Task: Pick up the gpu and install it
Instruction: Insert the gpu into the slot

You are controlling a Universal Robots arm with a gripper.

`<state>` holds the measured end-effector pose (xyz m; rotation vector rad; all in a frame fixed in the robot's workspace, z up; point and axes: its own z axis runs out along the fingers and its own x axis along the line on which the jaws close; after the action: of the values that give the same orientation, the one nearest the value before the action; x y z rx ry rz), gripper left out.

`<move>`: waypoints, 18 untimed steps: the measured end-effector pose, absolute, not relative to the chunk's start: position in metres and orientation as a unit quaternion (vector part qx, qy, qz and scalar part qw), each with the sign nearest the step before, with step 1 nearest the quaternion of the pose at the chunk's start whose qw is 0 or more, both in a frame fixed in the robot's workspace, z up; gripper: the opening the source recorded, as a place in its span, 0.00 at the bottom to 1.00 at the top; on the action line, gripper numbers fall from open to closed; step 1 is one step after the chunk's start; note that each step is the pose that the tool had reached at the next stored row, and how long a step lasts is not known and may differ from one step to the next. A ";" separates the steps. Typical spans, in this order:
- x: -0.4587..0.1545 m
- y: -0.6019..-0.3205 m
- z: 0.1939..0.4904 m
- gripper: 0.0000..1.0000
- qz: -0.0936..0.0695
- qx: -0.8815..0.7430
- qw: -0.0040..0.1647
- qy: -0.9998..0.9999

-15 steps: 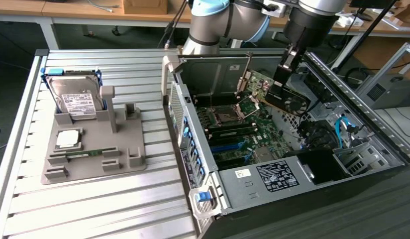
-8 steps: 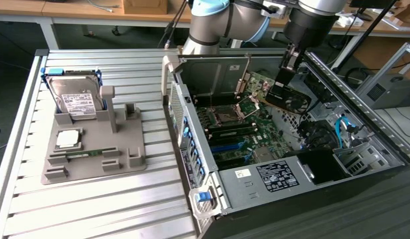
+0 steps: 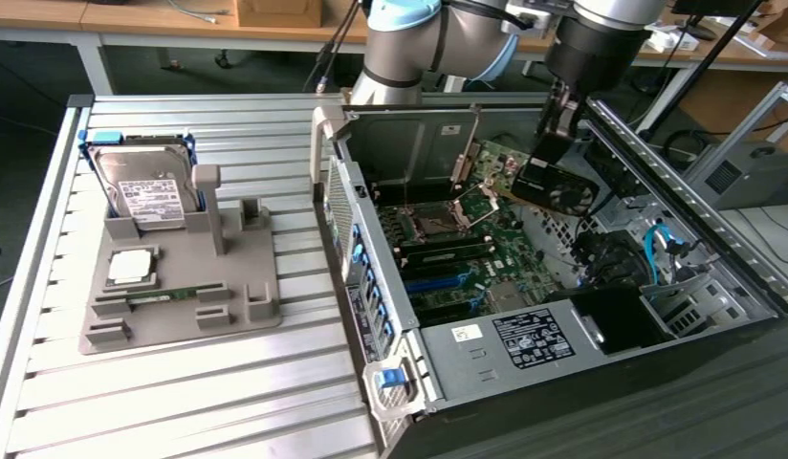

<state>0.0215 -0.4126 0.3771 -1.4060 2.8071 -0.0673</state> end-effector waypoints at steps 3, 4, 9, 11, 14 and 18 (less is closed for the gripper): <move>0.021 -0.413 0.377 0.27 -0.021 -0.465 0.001 0.885; 0.021 -0.413 0.377 0.27 -0.021 -0.473 0.001 0.881; 0.021 -0.413 0.377 0.27 -0.021 -0.502 0.002 0.865; 0.021 -0.413 0.377 0.27 -0.021 -0.514 0.002 0.858; 0.021 -0.413 0.377 0.27 -0.021 -0.533 0.003 0.846; 0.021 -0.413 0.377 0.27 -0.021 -0.559 0.003 0.829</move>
<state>0.0215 -0.4126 0.3769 -1.7509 2.5993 -0.0665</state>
